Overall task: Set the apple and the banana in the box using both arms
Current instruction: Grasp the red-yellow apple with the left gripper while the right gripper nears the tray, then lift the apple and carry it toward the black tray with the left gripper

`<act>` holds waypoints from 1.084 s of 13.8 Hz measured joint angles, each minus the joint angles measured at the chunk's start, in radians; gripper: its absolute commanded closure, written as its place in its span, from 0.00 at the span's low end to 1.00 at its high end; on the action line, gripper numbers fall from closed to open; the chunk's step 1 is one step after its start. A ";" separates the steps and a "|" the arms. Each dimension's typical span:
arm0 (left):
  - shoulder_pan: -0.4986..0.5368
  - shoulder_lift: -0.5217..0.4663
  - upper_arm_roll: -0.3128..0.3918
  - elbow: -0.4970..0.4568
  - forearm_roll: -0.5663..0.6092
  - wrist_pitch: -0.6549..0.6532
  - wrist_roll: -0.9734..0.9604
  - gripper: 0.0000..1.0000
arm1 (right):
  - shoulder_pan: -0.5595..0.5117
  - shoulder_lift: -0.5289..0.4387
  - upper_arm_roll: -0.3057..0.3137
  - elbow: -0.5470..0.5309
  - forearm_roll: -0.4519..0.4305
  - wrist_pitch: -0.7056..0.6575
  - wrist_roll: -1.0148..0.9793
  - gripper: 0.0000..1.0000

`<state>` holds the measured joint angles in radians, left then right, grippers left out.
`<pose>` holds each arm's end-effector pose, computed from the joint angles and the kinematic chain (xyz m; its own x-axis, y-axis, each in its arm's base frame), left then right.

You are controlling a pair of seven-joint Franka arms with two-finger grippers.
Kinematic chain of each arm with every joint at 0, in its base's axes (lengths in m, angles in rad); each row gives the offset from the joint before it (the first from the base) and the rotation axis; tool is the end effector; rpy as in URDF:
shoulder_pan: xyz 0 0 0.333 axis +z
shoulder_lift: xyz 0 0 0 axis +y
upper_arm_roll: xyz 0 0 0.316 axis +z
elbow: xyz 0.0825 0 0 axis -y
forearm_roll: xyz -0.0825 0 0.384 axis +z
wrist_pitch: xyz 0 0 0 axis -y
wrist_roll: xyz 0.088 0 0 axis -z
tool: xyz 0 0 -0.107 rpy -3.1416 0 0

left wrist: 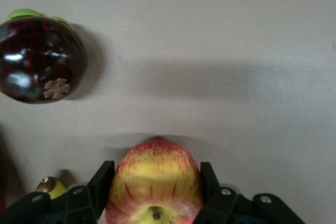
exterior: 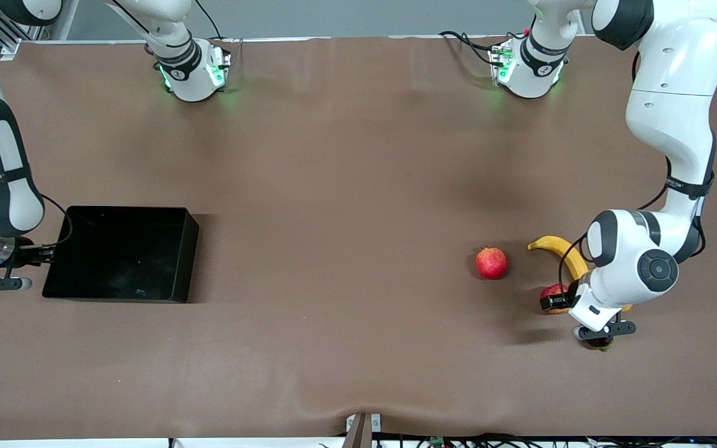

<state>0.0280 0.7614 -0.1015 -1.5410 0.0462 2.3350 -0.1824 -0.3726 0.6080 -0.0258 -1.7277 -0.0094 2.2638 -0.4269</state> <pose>0.7093 -0.0404 0.2077 0.9938 0.1070 0.0297 0.1058 -0.9935 0.0416 0.6111 -0.2559 0.2259 0.9965 0.0391 -0.0743 0.0385 -0.9992 -0.0101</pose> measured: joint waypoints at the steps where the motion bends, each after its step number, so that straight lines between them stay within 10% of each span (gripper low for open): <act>1: 0.000 0.000 0.000 0.001 0.000 0.000 0.002 1.00 | 0.000 0.000 0.002 -0.003 0.002 0.000 0.000 0.31; 3: 0.000 -0.001 0.000 0.006 0.000 -0.001 0.011 1.00 | 0.002 0.000 0.004 -0.010 0.003 0.000 -0.001 0.92; 4: 0.000 -0.004 0.000 0.010 0.000 -0.006 0.014 1.00 | 0.002 0.000 0.004 -0.012 0.003 0.000 -0.001 1.00; 15: -0.020 -0.219 -0.001 0.025 0.000 -0.312 0.022 1.00 | 0.021 -0.026 0.015 0.002 0.011 -0.051 -0.013 1.00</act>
<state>0.0083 0.5422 -0.1029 -1.5158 0.0463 2.0227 -0.1600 -0.3521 0.5820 -0.0109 -1.7254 0.0015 2.2126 -0.4398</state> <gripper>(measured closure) 0.291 0.969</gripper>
